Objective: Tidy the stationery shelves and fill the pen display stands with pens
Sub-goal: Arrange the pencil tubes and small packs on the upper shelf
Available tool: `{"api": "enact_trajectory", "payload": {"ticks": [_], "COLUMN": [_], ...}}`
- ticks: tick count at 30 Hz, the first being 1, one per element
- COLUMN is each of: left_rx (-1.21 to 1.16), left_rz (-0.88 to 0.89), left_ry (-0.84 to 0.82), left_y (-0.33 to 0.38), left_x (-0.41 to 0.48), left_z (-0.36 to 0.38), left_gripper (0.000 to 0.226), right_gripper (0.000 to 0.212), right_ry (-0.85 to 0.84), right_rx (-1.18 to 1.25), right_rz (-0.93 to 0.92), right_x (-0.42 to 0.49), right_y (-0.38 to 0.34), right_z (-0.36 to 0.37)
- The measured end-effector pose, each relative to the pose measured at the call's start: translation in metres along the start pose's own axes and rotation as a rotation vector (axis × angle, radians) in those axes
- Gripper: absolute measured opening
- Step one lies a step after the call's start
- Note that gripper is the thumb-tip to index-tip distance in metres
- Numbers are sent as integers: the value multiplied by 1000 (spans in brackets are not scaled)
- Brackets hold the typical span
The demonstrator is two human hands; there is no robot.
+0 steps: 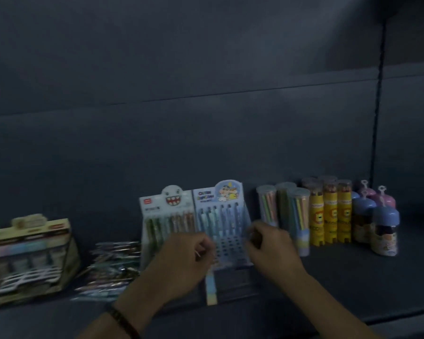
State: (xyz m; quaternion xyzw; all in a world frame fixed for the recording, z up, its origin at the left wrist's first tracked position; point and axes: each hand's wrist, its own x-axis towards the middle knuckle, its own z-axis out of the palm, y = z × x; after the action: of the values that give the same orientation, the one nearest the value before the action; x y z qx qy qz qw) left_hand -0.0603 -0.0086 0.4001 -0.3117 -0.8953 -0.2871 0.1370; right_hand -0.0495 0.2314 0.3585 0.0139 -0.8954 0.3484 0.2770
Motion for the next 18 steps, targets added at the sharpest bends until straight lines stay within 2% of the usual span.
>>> {"api": "enact_trajectory", "payload": {"ticks": [5, 8, 11, 13, 15, 18], "left_rx": [187, 322, 539, 548, 538, 529], "left_rz": [-35, -83, -152, -203, -265, -364], "left_ry": [96, 154, 221, 226, 260, 326], "left_y": [-39, -69, -98, -115, -134, -160], "left_x": [-61, -104, -145, -172, -196, -225], "left_z": [-86, -133, -173, -198, -219, -240], "left_gripper": [8, 9, 20, 22, 13, 12], "right_gripper": [12, 14, 22, 24, 24, 32], "right_ry": [-314, -427, -532, -592, -635, -697], "right_rx": [60, 98, 125, 143, 185, 197], "right_rz": [-177, -268, -340, -367, -384, -374], "right_x": [4, -4, -17, -26, -33, -42], "right_y": [-99, -156, -210, -244, -273, -309], "right_z": [64, 108, 151, 178, 206, 247]}}
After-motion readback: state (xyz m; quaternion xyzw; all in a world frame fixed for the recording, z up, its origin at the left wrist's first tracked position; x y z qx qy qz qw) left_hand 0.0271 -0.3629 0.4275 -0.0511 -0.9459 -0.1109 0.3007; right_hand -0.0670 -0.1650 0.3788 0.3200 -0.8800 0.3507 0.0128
